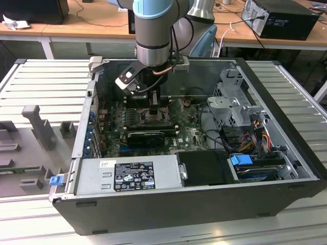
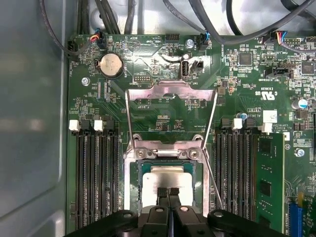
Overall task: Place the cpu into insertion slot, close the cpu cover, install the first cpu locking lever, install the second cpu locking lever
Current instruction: 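Place the cpu into insertion slot, then close the cpu cover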
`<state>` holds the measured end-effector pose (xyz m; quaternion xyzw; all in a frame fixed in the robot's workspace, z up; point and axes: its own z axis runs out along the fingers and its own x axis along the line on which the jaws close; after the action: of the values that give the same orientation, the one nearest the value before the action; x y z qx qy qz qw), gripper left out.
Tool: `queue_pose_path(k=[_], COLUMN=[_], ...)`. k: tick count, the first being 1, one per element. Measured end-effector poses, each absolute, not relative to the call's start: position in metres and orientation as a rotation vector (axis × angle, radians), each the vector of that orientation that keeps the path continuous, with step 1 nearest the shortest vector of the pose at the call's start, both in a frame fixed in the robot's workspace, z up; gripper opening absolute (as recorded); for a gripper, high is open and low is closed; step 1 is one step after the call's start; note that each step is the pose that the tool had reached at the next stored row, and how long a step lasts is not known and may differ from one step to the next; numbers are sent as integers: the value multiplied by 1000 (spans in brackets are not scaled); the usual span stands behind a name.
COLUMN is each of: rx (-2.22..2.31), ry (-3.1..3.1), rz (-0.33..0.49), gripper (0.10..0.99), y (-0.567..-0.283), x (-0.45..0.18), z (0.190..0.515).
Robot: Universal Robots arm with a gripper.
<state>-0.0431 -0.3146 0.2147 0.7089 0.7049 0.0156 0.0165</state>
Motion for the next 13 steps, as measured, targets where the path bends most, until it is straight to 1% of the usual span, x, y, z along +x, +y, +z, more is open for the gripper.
queue_pose_path(k=[13], rx=[2204], ry=[2191], rz=[49], gripper=[106], y=[-315], x=[-43], z=[223])
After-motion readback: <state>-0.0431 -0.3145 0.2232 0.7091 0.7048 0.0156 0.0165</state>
